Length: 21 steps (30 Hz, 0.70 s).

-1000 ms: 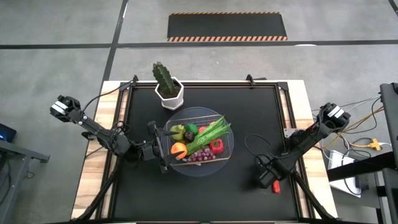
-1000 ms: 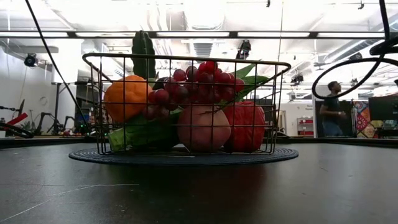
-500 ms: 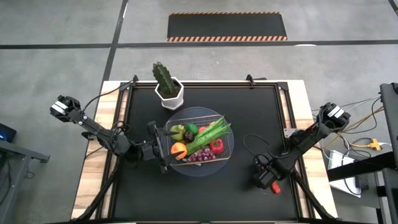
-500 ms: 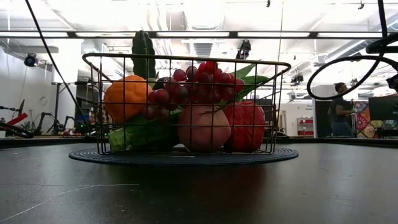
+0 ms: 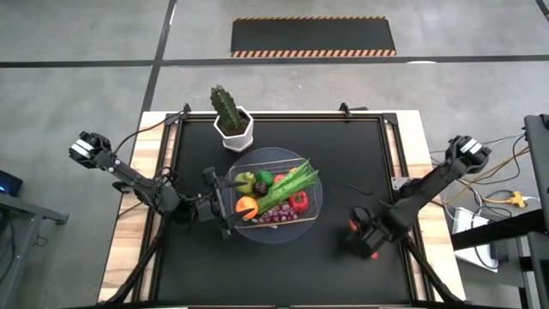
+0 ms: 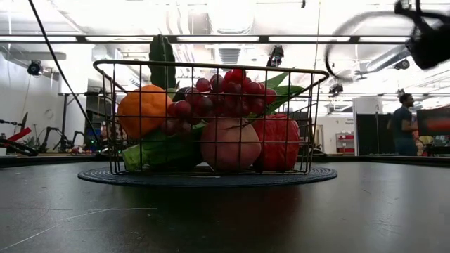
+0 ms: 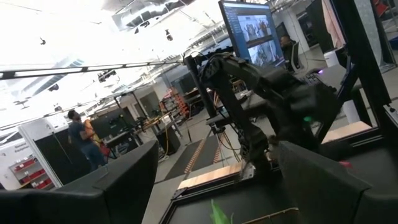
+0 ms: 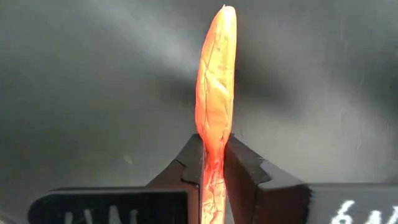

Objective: Build produce basket
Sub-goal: Put the carrot into the wire basket

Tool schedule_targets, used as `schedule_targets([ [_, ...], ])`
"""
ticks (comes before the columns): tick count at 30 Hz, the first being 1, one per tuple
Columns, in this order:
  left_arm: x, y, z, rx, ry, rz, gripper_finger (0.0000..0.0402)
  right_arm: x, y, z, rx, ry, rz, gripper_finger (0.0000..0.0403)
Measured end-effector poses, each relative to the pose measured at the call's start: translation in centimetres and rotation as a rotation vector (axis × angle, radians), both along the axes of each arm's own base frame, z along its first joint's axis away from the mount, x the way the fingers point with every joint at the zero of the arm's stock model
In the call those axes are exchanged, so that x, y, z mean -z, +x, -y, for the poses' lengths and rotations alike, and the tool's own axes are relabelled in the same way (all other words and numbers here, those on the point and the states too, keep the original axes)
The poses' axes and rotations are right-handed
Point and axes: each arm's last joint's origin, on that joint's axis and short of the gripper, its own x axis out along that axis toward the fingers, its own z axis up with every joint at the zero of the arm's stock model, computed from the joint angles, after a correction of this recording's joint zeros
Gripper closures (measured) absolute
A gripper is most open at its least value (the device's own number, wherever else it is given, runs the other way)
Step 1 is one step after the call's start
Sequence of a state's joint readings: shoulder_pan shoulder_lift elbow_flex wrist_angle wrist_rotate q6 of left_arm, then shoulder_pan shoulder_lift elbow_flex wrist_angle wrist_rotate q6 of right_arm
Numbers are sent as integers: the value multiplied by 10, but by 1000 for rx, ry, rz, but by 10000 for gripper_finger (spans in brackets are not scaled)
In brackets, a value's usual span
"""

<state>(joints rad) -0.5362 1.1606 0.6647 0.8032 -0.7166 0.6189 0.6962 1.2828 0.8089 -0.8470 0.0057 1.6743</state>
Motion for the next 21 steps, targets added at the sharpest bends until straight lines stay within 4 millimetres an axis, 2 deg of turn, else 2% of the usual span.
schedule_targets([
  [12,0,0,0,0,0,0,91,-95,14,35,-105,-214,485,374],
  [16,0,0,0,0,0,-1,91,-120,28,43,-144,-250,549,374],
  [21,0,0,0,0,0,-1,91,-138,55,53,-258,-257,543,374],
])
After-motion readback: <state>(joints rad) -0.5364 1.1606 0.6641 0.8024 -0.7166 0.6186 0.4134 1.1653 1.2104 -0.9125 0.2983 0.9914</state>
